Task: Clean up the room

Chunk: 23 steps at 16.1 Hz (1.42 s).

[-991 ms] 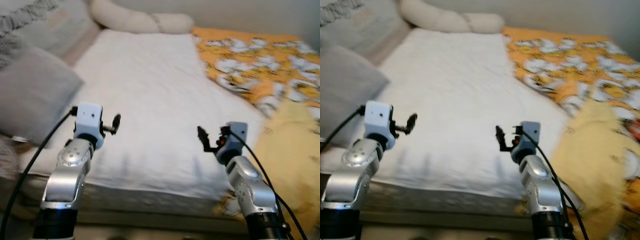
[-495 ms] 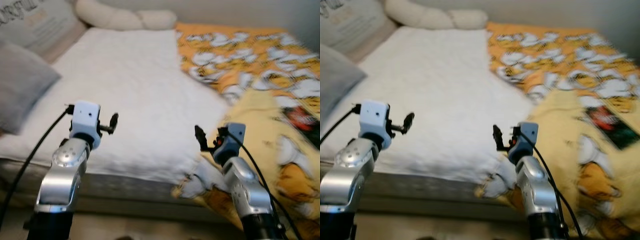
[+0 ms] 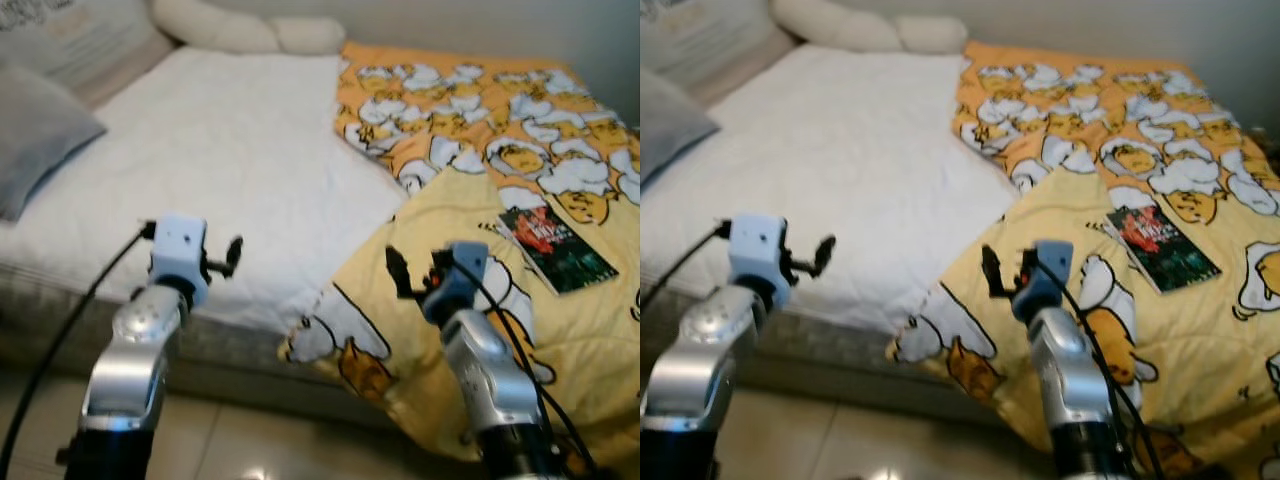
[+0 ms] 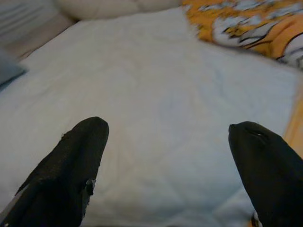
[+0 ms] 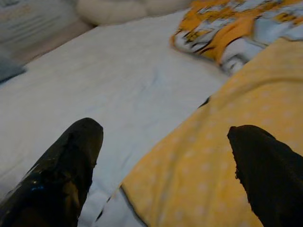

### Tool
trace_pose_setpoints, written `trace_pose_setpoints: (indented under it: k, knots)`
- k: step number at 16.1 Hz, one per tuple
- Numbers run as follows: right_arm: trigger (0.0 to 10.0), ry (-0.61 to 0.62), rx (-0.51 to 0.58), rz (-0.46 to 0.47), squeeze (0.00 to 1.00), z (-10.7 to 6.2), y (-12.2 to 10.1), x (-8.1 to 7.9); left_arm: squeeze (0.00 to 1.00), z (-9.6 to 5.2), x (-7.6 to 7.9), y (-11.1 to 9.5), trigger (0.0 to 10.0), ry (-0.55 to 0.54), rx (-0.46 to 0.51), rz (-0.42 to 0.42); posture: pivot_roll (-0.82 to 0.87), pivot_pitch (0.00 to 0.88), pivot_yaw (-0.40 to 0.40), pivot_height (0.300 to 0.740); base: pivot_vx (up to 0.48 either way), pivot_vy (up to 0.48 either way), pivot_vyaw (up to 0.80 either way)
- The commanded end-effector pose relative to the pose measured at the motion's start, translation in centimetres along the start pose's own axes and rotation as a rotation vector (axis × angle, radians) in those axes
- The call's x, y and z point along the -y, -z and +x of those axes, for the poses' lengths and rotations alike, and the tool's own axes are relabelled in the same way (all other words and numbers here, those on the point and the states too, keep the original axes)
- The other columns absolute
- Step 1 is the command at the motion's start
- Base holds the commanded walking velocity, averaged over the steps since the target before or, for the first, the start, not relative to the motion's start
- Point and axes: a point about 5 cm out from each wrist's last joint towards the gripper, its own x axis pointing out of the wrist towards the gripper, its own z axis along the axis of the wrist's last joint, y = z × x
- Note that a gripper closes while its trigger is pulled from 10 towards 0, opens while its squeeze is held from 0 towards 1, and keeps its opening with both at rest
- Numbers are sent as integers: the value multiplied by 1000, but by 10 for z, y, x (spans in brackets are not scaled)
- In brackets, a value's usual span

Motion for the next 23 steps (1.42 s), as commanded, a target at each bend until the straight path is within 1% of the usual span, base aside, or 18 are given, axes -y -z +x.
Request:
trace_pose_setpoints:
  k: [1,3,11,18,23]
  knots:
    - [10000,-11,12,-7,1000,3,-3,-4,1000,1,-3,1,10000,-7,-10,9,-5,0,23,740,0,-480,800]
    - [10000,-11,14,-10,1000,3,-4,-4,1000,2,-3,1,10000,-8,-10,13,-7,0,26,740,0,-480,800]
    - [10000,-23,2,-22,1000,4,-5,-4,1000,2,-2,4,10000,-6,-17,3,-18,0,28,740,0,-480,0]
    - [10000,-33,-13,-32,1000,4,-4,-4,1000,2,-1,7,10000,-5,-19,-10,-19,0,29,740,0,-480,800]
    - [10000,-62,-26,-40,1000,3,-3,-7,1000,2,0,7,10000,-2,-21,-11,-20,0,27,740,0,-480,800]
